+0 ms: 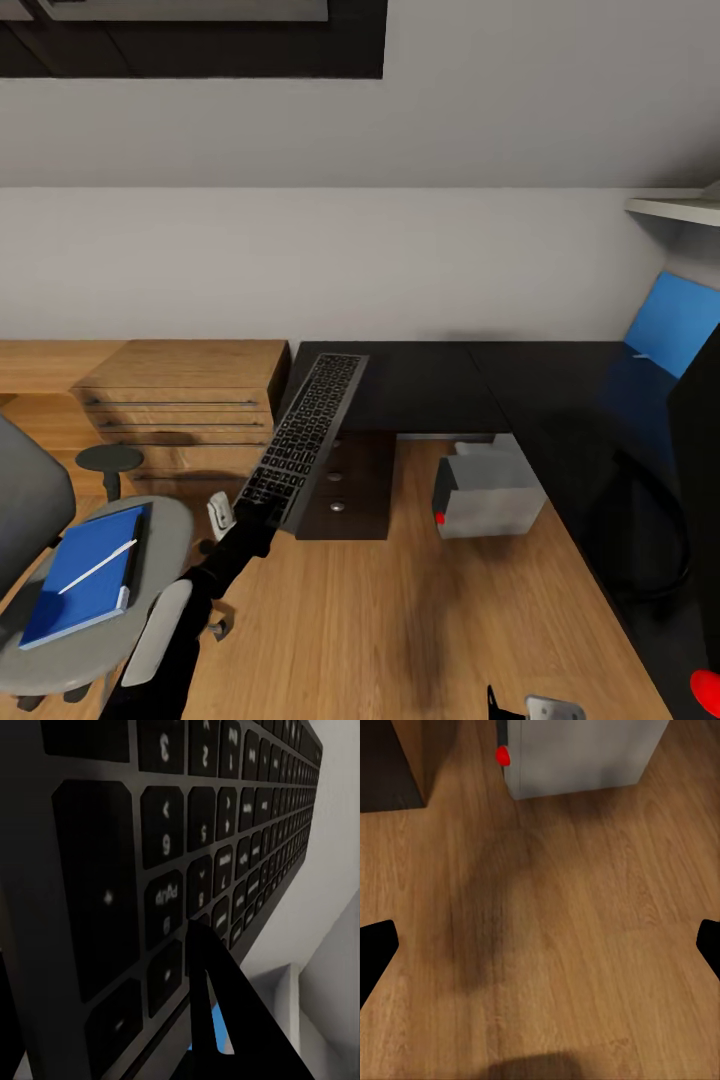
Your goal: In the bedroom, organize the workspace by keeping the computer under the desk, ensuring the monitor is on the desk, placing the keyboard on the desk next to the monitor, placing the mouse on the desk next to the keyboard, moving the folder from the swivel chair onto the desk next to the mouse, stacking the notebook on top of the folder with the pen on top of the notebook, and positioning the swivel chair next to the desk.
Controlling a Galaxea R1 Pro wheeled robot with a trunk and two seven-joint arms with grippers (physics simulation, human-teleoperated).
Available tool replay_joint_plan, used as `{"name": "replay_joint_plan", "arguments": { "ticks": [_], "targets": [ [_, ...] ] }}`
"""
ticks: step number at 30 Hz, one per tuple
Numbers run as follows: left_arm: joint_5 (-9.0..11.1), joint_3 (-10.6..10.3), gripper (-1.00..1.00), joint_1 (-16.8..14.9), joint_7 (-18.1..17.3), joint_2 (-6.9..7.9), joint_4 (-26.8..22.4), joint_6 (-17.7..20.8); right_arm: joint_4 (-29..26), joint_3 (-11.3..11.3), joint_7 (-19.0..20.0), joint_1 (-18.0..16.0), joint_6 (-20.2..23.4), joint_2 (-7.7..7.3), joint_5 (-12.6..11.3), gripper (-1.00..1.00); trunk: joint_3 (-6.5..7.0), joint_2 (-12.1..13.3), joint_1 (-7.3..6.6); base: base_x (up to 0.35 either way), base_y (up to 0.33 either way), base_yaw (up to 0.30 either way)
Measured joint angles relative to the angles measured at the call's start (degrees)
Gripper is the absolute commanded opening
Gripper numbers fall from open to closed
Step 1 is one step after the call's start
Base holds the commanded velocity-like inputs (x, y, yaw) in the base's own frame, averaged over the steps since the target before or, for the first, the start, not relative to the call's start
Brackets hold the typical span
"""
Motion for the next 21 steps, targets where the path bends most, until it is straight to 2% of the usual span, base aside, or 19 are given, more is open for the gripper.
{"name": "replay_joint_plan", "arguments": {
  "ticks": [6,21],
  "targets": [
    [0.15,-0.09,-1.00,-0.13,0.65,-2.12,0.37,-0.60,0.02,-0.03,1.87,0.00,0.26,0.71,0.01,1.00,0.00,0.00,0.00,0.000,0.000,0.000],
    [0.10,0.16,-1.00,-0.14,0.60,-2.23,0.47,-0.35,0.03,0.02,3.11,0.00,0.33,0.70,0.00,1.00,0.00,0.00,0.00,0.000,0.000,0.000]
  ]
}}
